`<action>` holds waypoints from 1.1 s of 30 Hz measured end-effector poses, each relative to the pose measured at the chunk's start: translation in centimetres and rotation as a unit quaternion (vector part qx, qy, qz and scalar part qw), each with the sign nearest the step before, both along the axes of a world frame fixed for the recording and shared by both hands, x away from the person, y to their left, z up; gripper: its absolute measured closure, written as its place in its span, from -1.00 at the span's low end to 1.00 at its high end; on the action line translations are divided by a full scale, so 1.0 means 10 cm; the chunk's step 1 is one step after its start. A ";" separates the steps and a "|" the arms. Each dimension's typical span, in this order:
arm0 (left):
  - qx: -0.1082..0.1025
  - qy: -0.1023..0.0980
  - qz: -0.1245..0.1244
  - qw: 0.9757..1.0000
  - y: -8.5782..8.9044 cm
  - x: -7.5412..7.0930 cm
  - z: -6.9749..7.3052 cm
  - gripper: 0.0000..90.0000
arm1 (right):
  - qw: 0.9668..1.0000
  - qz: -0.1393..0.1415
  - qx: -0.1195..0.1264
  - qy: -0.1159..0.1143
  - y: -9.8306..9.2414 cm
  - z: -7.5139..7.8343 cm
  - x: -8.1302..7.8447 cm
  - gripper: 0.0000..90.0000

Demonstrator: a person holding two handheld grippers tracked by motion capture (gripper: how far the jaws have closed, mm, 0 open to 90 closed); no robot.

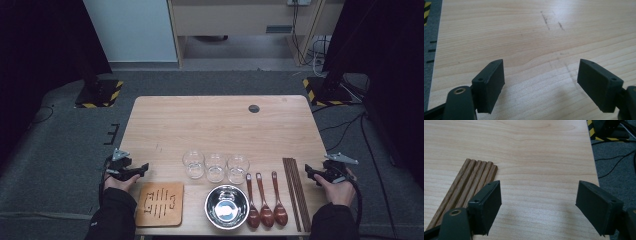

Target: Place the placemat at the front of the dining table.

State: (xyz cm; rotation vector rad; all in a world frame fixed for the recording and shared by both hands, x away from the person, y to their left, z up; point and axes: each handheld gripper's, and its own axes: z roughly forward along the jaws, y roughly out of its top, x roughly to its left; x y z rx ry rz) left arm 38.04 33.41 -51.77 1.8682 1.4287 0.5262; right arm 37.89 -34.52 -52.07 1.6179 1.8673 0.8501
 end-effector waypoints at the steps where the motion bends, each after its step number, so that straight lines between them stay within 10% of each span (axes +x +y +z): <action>1: 0.000 0.000 0.000 1.000 0.00 0.00 0.00 -0.50 | 1.000 0.000 0.000 0.000 0.00 0.00 0.00 -0.55; 33: -0.037 -0.049 -0.024 0.998 -0.14 -0.34 0.30 -0.51 | 0.997 0.018 -0.006 -0.073 0.29 0.51 -0.07 -0.60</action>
